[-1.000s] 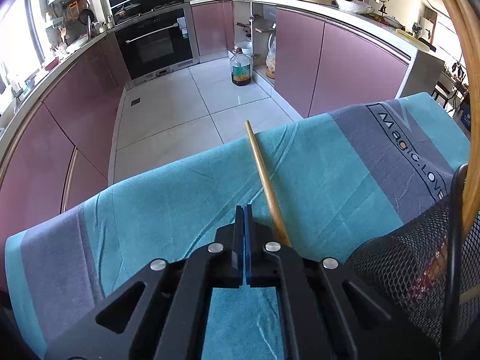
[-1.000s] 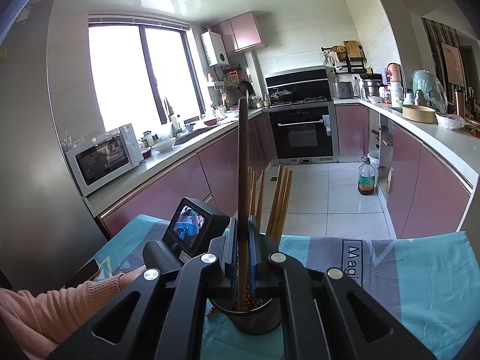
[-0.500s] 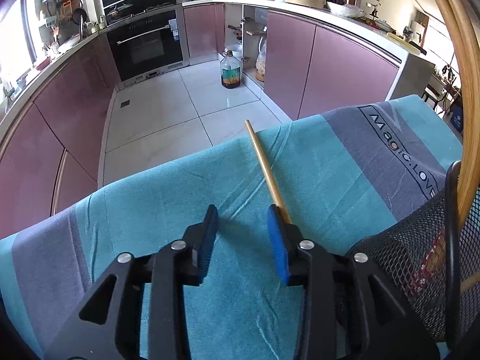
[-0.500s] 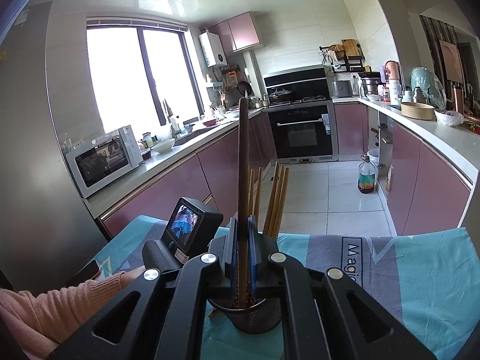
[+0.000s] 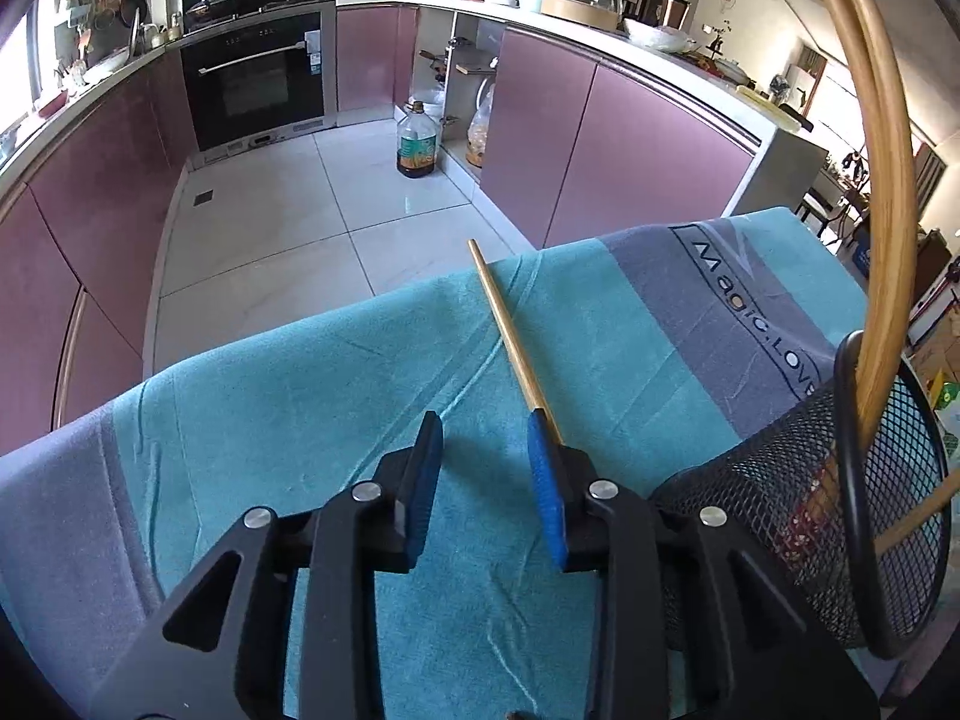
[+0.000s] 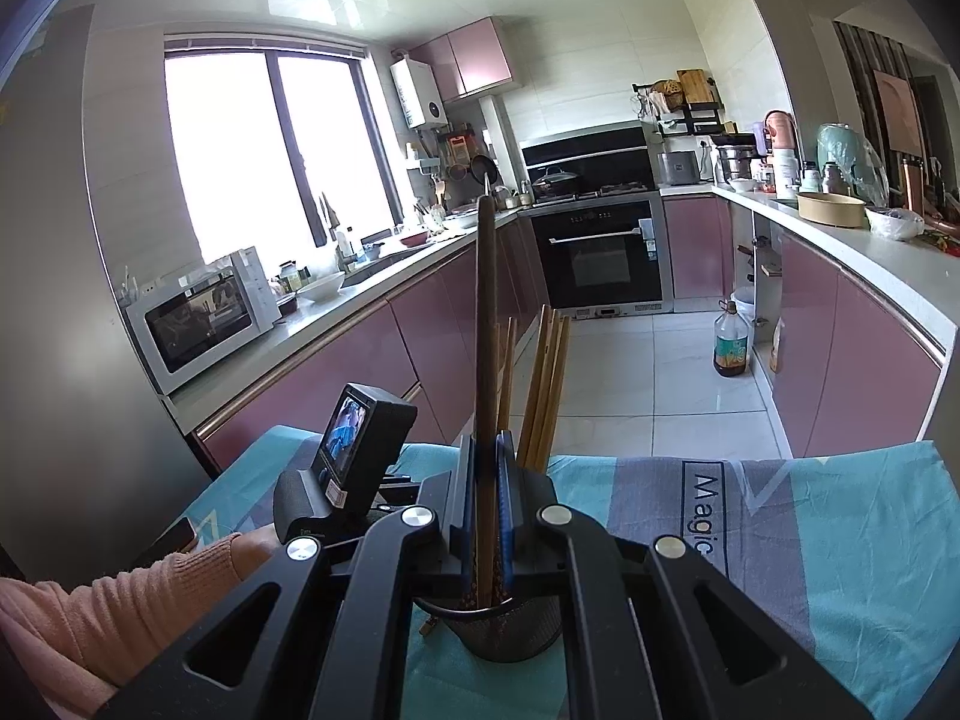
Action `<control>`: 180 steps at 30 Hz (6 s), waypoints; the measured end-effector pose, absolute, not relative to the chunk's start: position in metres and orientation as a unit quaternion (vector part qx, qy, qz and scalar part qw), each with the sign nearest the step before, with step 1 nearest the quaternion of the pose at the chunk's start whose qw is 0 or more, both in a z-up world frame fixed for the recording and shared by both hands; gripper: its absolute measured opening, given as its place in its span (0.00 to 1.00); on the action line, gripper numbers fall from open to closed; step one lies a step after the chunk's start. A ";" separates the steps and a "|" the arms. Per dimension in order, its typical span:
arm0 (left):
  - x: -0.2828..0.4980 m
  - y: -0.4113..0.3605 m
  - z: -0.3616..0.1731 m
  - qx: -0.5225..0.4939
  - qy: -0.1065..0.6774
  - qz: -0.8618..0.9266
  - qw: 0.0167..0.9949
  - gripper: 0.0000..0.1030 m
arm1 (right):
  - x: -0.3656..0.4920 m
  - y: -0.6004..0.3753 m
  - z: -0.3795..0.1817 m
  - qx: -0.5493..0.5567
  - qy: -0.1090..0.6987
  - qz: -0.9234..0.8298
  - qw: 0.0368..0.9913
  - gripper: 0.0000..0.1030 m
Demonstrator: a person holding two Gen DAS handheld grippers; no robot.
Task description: Organize utensils
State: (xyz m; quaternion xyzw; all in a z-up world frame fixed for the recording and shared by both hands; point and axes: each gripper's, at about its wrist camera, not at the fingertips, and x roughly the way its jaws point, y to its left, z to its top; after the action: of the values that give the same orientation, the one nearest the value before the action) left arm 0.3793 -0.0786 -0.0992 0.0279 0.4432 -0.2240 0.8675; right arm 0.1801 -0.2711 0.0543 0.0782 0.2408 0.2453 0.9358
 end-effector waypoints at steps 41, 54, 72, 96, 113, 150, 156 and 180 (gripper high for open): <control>0.324 -0.055 -0.093 0.066 0.452 -0.233 0.858 0.36 | 0.184 -0.267 0.043 0.084 0.248 0.247 0.933 0.05; 0.220 -0.032 -0.094 0.039 0.474 -0.245 0.845 0.32 | 0.177 -0.262 0.049 0.083 0.241 0.255 0.933 0.05; 0.191 -0.052 -0.096 0.036 0.492 -0.227 0.840 0.32 | 0.172 -0.259 0.046 0.070 0.242 0.251 0.935 0.05; 0.203 -0.060 -0.098 0.059 0.506 -0.217 0.833 0.31 | 0.193 -0.248 0.036 0.045 0.270 0.236 0.932 0.07; 0.207 -0.055 -0.099 0.026 0.494 -0.180 0.850 0.07 | 0.221 -0.239 0.032 0.030 0.306 0.223 0.925 0.09; 0.185 -0.026 0.034 -0.068 0.341 -0.248 0.904 0.07 | 0.167 -0.265 0.021 0.080 0.295 0.258 0.916 0.15; 0.178 -0.021 0.087 -0.089 0.271 -0.271 0.919 0.07 | 0.156 -0.253 -0.002 0.069 0.328 0.286 0.898 0.15; 0.285 -0.112 0.069 0.003 0.354 -0.260 0.898 0.10 | 0.141 -0.206 -0.071 0.062 0.426 0.333 0.839 0.23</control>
State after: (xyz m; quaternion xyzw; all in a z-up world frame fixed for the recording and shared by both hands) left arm 0.2854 -0.1117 0.0685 0.0032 0.3543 -0.2603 0.8982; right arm 0.1415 -0.2060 -0.0710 0.0625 0.4258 0.3332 0.8389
